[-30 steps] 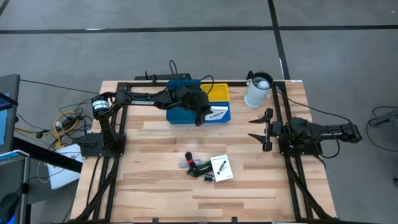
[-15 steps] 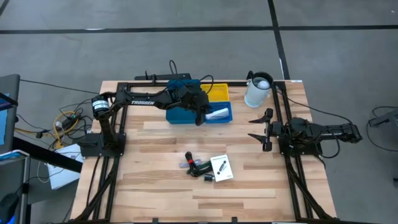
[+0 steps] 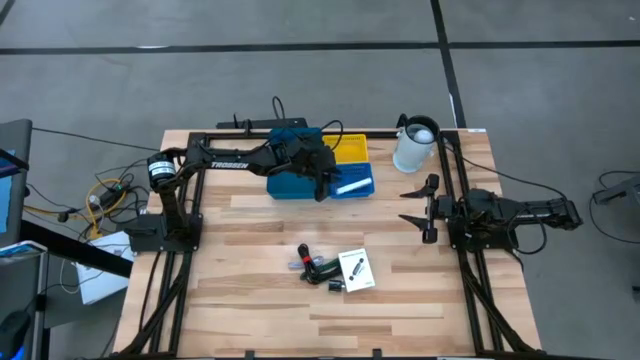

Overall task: Pick and place items into bin
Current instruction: Put the white card reader box into the blue bin

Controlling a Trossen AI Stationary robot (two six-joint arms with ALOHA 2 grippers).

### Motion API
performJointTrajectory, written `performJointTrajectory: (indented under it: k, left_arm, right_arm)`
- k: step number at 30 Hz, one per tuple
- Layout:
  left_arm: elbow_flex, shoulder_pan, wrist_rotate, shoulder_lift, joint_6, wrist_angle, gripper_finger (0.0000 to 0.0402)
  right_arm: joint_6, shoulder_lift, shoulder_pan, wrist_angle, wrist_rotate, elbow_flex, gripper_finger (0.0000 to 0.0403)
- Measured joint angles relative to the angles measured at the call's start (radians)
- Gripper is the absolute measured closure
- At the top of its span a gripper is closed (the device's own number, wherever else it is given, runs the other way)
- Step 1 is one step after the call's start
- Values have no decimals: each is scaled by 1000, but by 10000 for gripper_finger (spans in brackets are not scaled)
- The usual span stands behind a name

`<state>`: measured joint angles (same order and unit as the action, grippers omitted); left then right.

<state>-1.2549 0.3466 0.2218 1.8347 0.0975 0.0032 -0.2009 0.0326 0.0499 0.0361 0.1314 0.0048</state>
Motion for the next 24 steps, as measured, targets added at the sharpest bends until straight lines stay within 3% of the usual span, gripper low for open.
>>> performJointTrajectory:
  k: [16, 20, 24]
  left_arm:
    - [-1, -30, 28, -40, -118, 94, 290]
    - [-1, -85, 10, -85, -214, 147, 290]
    - [-2, -156, -79, -132, -404, 250, 290]
  right_arm:
    - [0, 0, 0, 0, 0, 0, 143]
    - [0, 0, 0, 0, 0, 0, 143]
    - [0, 0, 0, 0, 0, 0, 143]
